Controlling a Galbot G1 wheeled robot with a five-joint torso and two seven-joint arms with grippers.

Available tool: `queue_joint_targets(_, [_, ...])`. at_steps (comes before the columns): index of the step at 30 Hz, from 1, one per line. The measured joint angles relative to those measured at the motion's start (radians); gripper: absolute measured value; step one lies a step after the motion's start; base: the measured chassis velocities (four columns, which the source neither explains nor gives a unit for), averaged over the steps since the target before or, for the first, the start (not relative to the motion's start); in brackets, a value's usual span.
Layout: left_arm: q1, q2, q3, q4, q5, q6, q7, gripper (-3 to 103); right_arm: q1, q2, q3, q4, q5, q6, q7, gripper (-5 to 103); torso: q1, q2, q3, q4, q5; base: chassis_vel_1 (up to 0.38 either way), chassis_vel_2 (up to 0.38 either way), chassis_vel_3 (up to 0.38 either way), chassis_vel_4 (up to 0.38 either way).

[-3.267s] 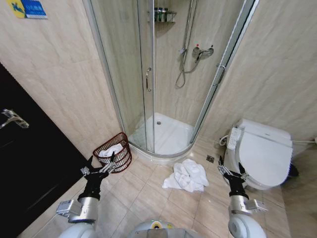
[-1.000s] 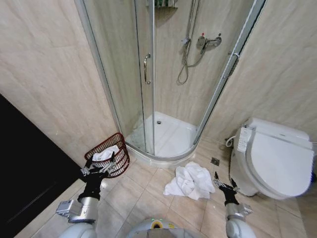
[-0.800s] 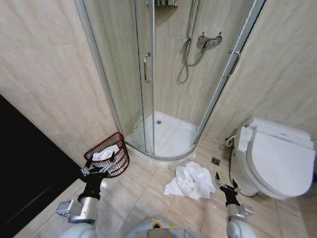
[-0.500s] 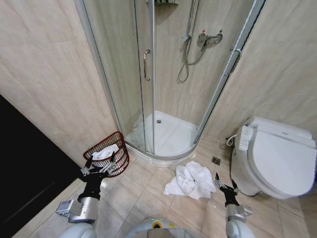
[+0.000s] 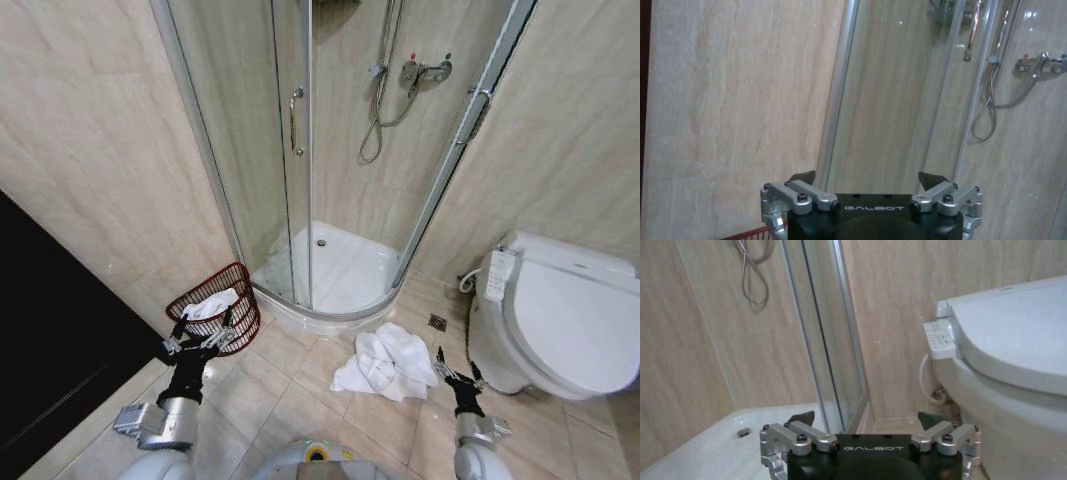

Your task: Discard the used towel into the hamper.

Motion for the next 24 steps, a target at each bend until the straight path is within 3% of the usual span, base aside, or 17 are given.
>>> queue_joint_targets(24, [0.000, 0.000, 0.000, 0.000, 0.000, 0.000, 0.000, 100, 0.007, -0.007, 0.001, -0.026, 0.021, -0.031, -0.013, 100, -0.047, -0.104, -0.057, 0.0000, 0.0000, 0.000, 0.000, 0.000, 0.000])
